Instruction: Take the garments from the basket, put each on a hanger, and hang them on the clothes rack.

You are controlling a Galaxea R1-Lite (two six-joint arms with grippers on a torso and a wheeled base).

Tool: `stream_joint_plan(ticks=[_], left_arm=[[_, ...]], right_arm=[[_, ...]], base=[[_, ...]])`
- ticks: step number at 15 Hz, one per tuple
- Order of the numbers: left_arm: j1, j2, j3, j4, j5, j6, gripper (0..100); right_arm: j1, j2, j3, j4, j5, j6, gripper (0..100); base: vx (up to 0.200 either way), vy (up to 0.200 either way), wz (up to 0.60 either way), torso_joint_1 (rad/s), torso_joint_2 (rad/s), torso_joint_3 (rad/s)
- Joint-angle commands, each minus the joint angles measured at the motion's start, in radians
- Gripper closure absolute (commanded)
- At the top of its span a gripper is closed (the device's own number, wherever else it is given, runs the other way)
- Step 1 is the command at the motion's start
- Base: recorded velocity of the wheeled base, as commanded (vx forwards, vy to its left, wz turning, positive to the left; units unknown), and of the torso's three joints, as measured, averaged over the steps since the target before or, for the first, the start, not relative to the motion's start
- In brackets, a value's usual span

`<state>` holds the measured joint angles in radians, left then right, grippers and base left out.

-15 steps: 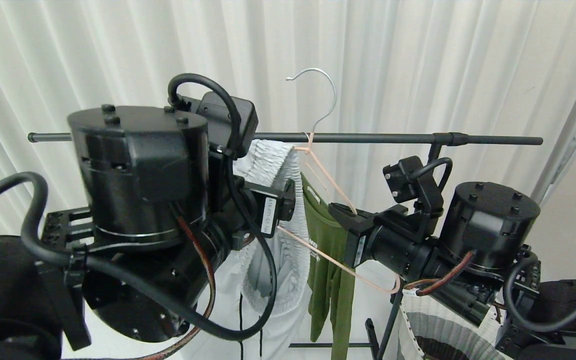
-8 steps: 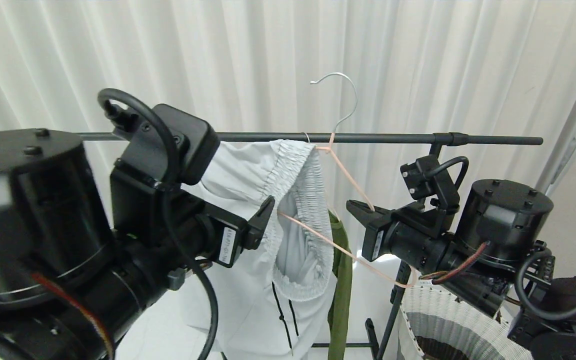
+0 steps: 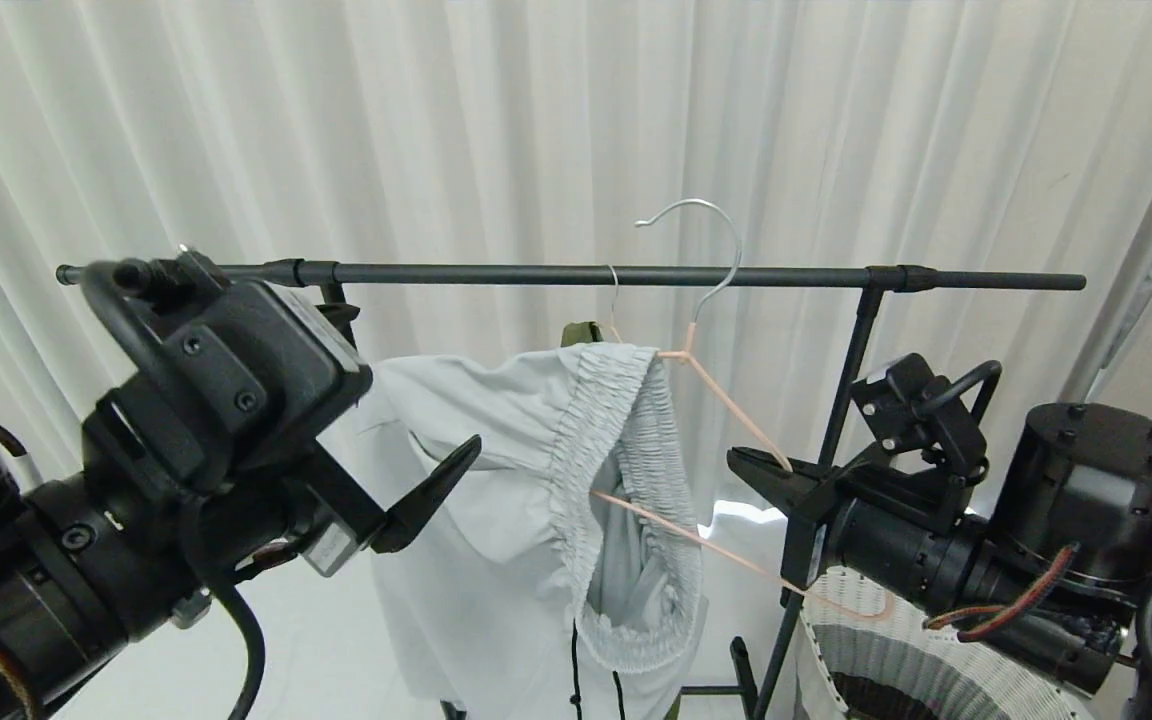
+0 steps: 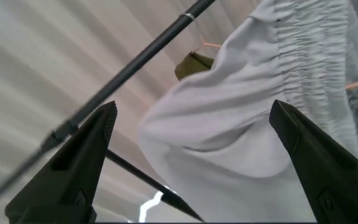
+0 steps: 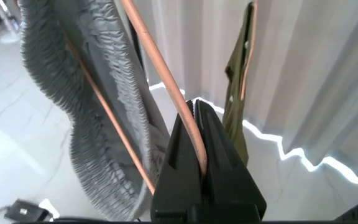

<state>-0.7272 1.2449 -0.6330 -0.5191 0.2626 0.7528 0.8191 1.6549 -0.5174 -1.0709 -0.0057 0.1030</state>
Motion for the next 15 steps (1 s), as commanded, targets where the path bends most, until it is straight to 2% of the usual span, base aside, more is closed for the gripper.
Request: stream_joint_plan(ticks=[1, 4, 9, 11, 15], left_arm=[[0.005, 0.015, 0.013, 0.001, -0.031, 0.068, 0], [-0.015, 0.07, 0.004, 0.001, -0.036, 0.079, 0], [-0.012, 0.142, -0.079, 0.001, -0.034, 0.073, 0], [-0.008, 0.14, -0.073, 0.001, -0.031, 0.073, 0], [0.022, 0.139, -0.07, 0.001, -0.034, 0.076, 0]], right_arm=[[0.008, -0.026, 0.017, 0.0, 0.0, -0.008, 100], [0.034, -0.037, 0.02, 0.0, 0.0, -0.011, 100], [0.091, -0.043, 0.051, -0.017, 0.003, -0.042, 100], [0.095, -0.041, 0.068, -0.052, 0.041, -0.057, 100], [0.097, -0.037, 0.134, -0.153, 0.109, -0.146, 100]], base=[[0.0, 0.0, 0.0, 0.0, 0.0, 0.0], [0.0, 0.0, 0.0, 0.0, 0.0, 0.0], [0.0, 0.0, 0.0, 0.0, 0.0, 0.0], [0.0, 0.0, 0.0, 0.0, 0.0, 0.0], [0.0, 0.0, 0.0, 0.0, 0.0, 0.0]])
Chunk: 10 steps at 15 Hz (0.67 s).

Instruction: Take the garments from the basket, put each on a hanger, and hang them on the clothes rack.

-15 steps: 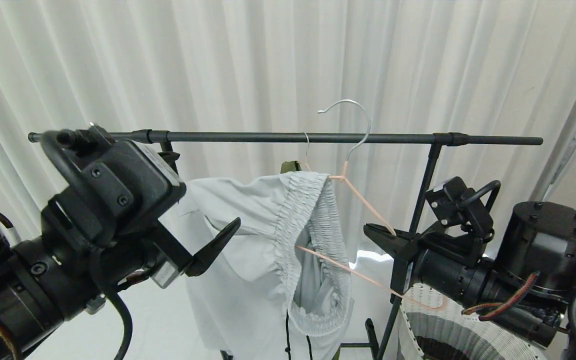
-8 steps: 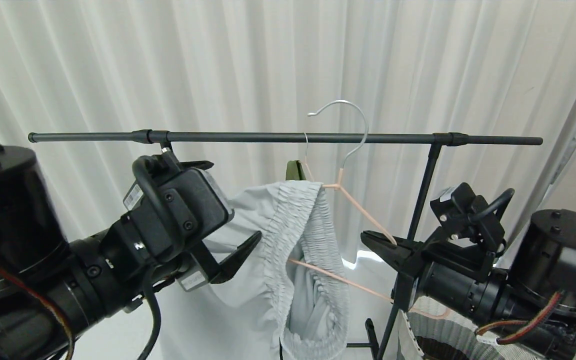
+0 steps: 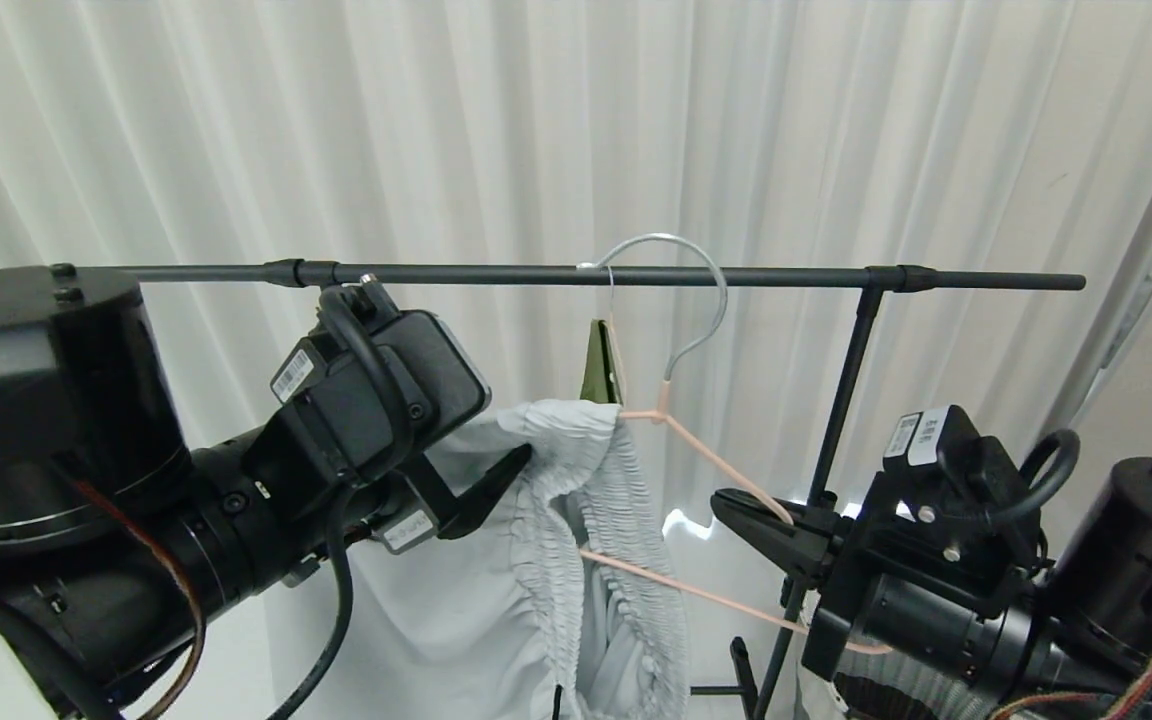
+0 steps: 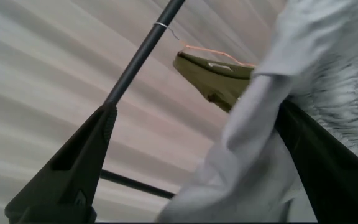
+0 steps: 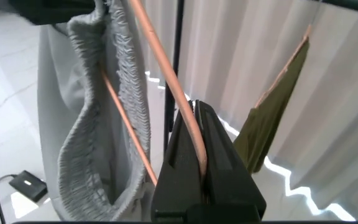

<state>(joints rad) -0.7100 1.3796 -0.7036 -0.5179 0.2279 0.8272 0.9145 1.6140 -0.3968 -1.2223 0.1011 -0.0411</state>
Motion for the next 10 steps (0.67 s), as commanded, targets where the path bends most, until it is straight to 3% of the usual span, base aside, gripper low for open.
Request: stream_joint_plan(ticks=[1, 7, 8, 10], left_arm=[[0.006, 0.004, 0.0, -0.001, 0.001, 0.001, 0], [0.004, 0.006, 0.013, -0.001, -0.001, 0.001, 0], [0.004, 0.006, 0.015, -0.001, -0.002, 0.001, 100], [0.004, 0.004, 0.015, -0.001, -0.001, 0.001, 100]], right_arm=[[0.003, 0.004, 0.018, -0.005, 0.012, -0.006, 100], [0.027, 0.014, 0.012, -0.005, 0.031, -0.01, 100], [0.027, 0.012, 0.013, -0.005, 0.043, -0.013, 100], [0.029, 0.012, 0.012, -0.005, 0.046, -0.014, 100]], base=[[0.0, 0.0, 0.0, 0.0, 0.0, 0.0], [0.0, 0.0, 0.0, 0.0, 0.0, 0.0], [0.0, 0.0, 0.0, 0.0, 0.0, 0.0], [0.0, 0.0, 0.0, 0.0, 0.0, 0.0]])
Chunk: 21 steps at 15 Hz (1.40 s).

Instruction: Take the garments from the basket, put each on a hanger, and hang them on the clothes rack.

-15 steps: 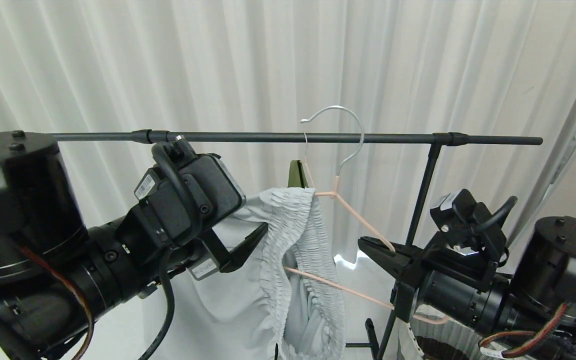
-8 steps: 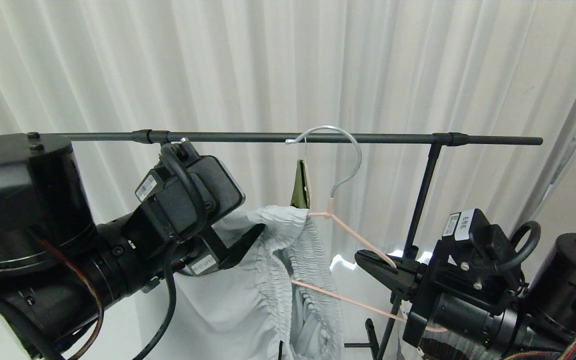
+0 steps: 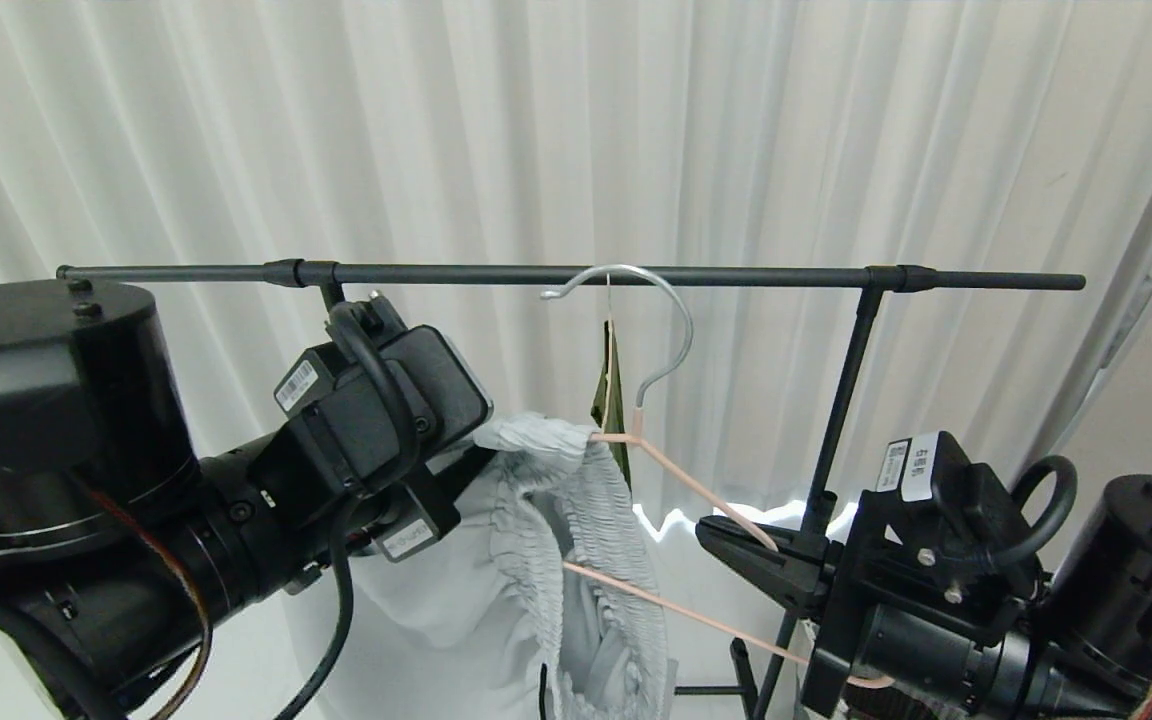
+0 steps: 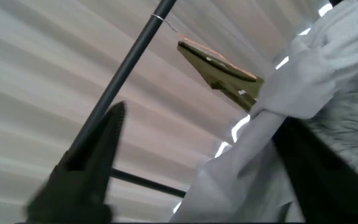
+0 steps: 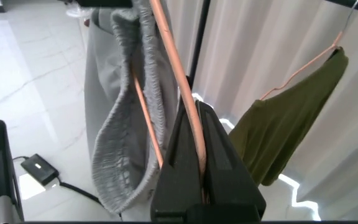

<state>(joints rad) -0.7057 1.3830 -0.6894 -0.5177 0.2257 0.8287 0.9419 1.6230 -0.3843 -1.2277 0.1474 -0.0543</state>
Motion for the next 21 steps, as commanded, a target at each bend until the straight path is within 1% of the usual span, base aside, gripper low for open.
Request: stream_joint_plan(ticks=[1, 7, 10, 11, 14, 16, 18, 19, 20, 21], left_arm=[[0.0, -0.001, 0.002, -0.001, 0.0, 0.0, 100], [0.002, -0.002, 0.011, -0.002, -0.017, -0.003, 100], [0.002, -0.021, 0.037, -0.007, -0.017, -0.005, 100], [0.003, -0.028, 0.045, -0.007, -0.014, -0.003, 100], [0.051, -0.032, 0.04, -0.007, 0.009, -0.003, 100], [0.101, -0.028, 0.033, -0.007, 0.15, -0.022, 100], [0.109, -0.022, 0.016, -0.008, 0.25, -0.123, 100], [0.106, -0.013, -0.006, -0.007, 0.31, -0.192, 100], [0.106, 0.002, -0.025, -0.007, 0.342, -0.244, 100], [0.106, 0.013, -0.039, -0.008, 0.345, -0.275, 100]], right_arm=[[0.001, 0.005, -0.001, 0.0, 0.001, -0.001, 100], [0.001, -0.002, 0.002, -0.018, 0.012, -0.001, 100], [0.0, -0.003, 0.002, -0.018, 0.012, -0.009, 100], [-0.003, 0.002, -0.002, -0.018, 0.006, -0.013, 0], [-0.057, 0.0, -0.016, -0.018, 0.004, -0.015, 0], [-0.12, 0.002, -0.027, -0.018, 0.006, -0.018, 0], [-0.178, 0.018, -0.045, -0.01, 0.006, -0.027, 0], [-0.203, 0.029, -0.061, -0.001, 0.006, -0.027, 0], [-0.216, 0.034, -0.087, 0.034, 0.006, -0.022, 0], [-0.219, 0.032, -0.104, 0.07, 0.004, -0.013, 0]], base=[[0.0, 0.0, 0.0, 0.0, 0.0, 0.0], [0.0, 0.0, 0.0, 0.0, 0.0, 0.0], [0.0, 0.0, 0.0, 0.0, 0.0, 0.0], [0.0, 0.0, 0.0, 0.0, 0.0, 0.0], [0.0, 0.0, 0.0, 0.0, 0.0, 0.0], [0.0, 0.0, 0.0, 0.0, 0.0, 0.0], [0.0, 0.0, 0.0, 0.0, 0.0, 0.0], [0.0, 0.0, 0.0, 0.0, 0.0, 0.0], [0.0, 0.0, 0.0, 0.0, 0.0, 0.0], [0.0, 0.0, 0.0, 0.0, 0.0, 0.0]])
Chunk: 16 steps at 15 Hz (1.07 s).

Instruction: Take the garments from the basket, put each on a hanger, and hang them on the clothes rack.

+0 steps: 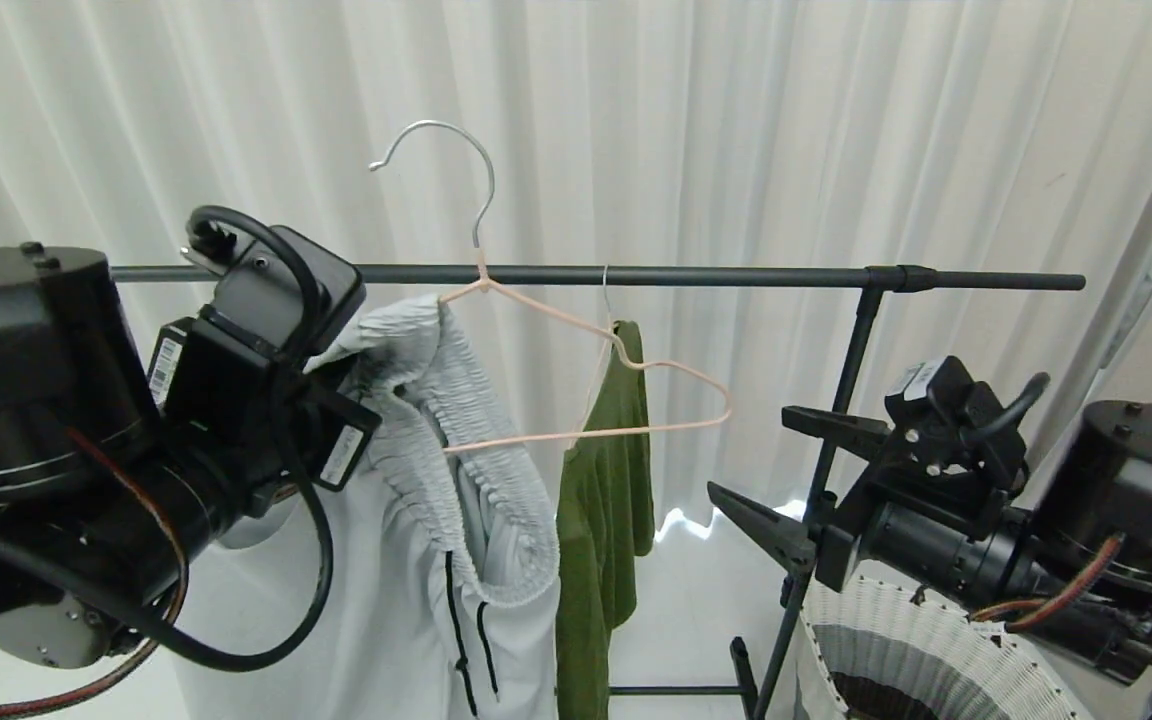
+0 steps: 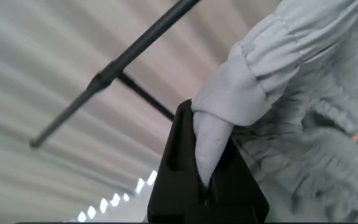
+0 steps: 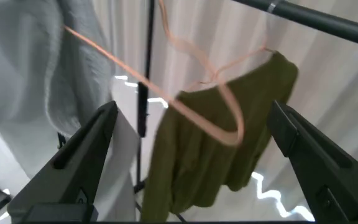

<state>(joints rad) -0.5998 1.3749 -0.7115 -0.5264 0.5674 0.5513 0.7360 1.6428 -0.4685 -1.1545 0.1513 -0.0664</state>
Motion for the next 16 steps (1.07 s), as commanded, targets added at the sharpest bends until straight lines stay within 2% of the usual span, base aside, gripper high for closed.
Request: stream_joint_plan(ticks=[1, 3, 8, 12, 16], left_arm=[[0.0, 0.044, -0.054, -0.001, 0.003, -0.082, 100], [-0.008, 0.066, -0.097, -0.032, 0.003, -0.156, 100], [-0.015, 0.142, -0.117, -0.245, 0.003, -0.159, 100], [-0.081, 0.133, -0.114, -0.251, -0.006, -0.159, 100], [-0.11, 0.127, -0.115, -0.253, -0.035, -0.156, 100]], right_arm=[[-0.015, 0.005, -0.067, 0.09, -0.01, 0.051, 0], [0.003, 0.012, -0.13, 0.171, -0.033, 0.103, 0], [0.125, 0.117, -0.251, 0.182, -0.131, 0.201, 0], [0.137, 0.187, -0.317, 0.18, -0.141, 0.243, 0], [0.134, 0.219, -0.323, 0.179, -0.142, 0.261, 0]], base=[[0.0, 0.0, 0.0, 0.0, 0.0, 0.0], [0.0, 0.0, 0.0, 0.0, 0.0, 0.0], [0.0, 0.0, 0.0, 0.0, 0.0, 0.0], [0.0, 0.0, 0.0, 0.0, 0.0, 0.0], [0.0, 0.0, 0.0, 0.0, 0.0, 0.0]])
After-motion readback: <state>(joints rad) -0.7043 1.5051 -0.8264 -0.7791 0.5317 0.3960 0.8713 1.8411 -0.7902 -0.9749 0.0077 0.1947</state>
